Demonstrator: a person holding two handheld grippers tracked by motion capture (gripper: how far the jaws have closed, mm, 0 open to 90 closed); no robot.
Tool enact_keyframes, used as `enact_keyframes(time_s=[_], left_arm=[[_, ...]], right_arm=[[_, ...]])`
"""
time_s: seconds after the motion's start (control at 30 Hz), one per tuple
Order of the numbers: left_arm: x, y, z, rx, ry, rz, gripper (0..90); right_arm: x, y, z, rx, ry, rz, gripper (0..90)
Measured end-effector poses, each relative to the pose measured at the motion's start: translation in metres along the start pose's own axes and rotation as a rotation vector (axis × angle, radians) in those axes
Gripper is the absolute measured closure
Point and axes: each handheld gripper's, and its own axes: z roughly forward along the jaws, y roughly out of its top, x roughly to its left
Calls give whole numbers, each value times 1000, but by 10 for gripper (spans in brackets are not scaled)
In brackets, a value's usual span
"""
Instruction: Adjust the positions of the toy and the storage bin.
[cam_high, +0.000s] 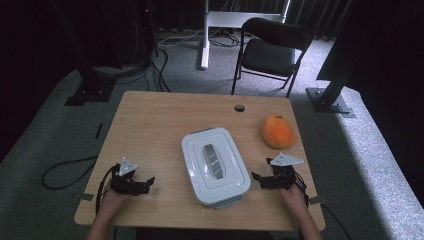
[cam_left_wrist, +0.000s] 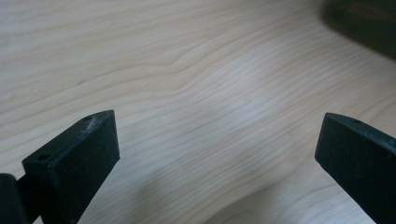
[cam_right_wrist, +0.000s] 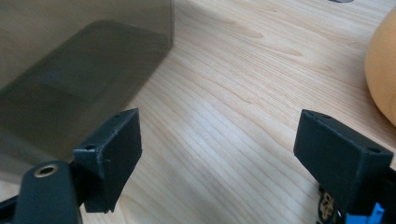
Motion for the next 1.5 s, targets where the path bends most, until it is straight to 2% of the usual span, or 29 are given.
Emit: enact_keyframes(time_s=[0.13, 0.2, 0.3, 0.43, 0.5, 0.67, 0.83, 1.07, 1.27, 1.43, 1.5], left_arm=[[10, -6, -2, 23, 20, -45, 3], [15, -10, -4, 28, 41, -64, 3], [24, -15, -6, 26, 92, -116, 3], [36, -19, -9, 31, 142, -192, 3], [42, -21, -10, 45, 166, -215, 3], [52, -26, -10, 63, 193, -266, 3], [53, -27, -9, 73, 207, -266, 3], [48, -25, -6, 99, 242, -230, 3], [49, -25, -5, 102, 235, -223, 3], [49, -25, -6, 103, 240, -228, 3], [48, -25, -6, 102, 246, -234, 3]], right_arm=[[-1, -3, -8, -16, 2, 16, 146], [-2, -5, -11, -22, 5, 33, 146], [-5, -6, -14, -39, 3, 61, 146], [-4, -7, -14, -31, 3, 59, 145], [-3, -7, -12, -26, 2, 52, 145], [-1, -7, -9, -17, 3, 43, 145], [-1, -6, -12, -28, -8, 47, 145], [-4, -8, -20, -24, -23, 62, 137], [-6, -8, -37, -40, -50, 75, 135], [-9, -2, -54, -83, -52, 102, 133], [-8, 3, -60, -102, -37, 113, 132]])
